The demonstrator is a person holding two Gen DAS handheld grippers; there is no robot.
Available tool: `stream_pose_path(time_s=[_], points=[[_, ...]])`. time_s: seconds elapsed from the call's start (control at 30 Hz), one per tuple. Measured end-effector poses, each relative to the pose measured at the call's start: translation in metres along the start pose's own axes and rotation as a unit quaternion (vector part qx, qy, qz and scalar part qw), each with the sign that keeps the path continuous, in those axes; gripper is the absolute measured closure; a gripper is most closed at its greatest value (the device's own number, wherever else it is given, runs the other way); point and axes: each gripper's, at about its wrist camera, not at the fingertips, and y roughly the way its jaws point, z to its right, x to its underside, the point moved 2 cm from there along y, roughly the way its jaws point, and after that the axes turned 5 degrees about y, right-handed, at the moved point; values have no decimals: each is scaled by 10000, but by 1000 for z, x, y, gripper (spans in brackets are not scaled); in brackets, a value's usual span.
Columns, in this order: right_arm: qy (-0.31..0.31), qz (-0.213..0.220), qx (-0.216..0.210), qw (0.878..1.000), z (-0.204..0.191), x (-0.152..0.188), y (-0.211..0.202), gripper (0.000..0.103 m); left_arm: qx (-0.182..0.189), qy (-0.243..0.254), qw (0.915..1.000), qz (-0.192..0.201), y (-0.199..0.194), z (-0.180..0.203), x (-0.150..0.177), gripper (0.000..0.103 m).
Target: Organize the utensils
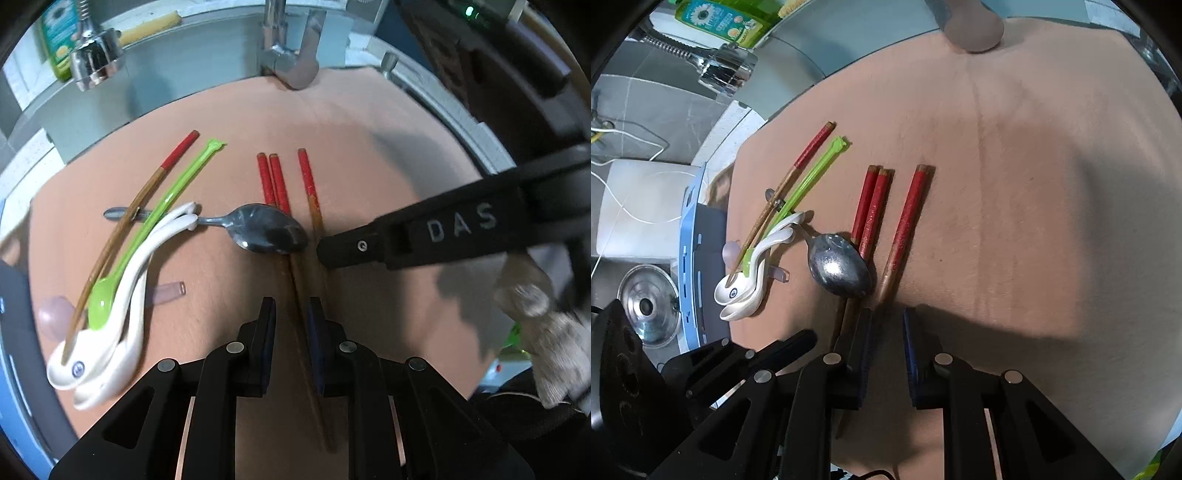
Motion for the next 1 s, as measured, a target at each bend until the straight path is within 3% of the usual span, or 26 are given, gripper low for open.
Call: stream_pose_path(time_s=[0.17,0.33,0.53,0.77,0.83,1.0], points=[[12,91,141,9999,-8,-1,6,88,142,-37,9999,-9,-1,-9,4,87],[-358,213,578,9975,-23,0,11,89,231,-152,9996,-35,-3,-18,12,87],[-215,78,485,9986,-16,-3,8,89,263,-122,9996,-67,-7,-20,19,87],[-233,192,729,9969,-28,-3,15,85,179,-79,9997,-128,8,-15,-2,88],[-308,155,785,9963,-26,-4,14,93,172,-39,9998,-127,11,-15,-7,89],[-390,187,1014,9939,-8,-8,2,95,257,-57,9994,-201,9,-26,-2,96]])
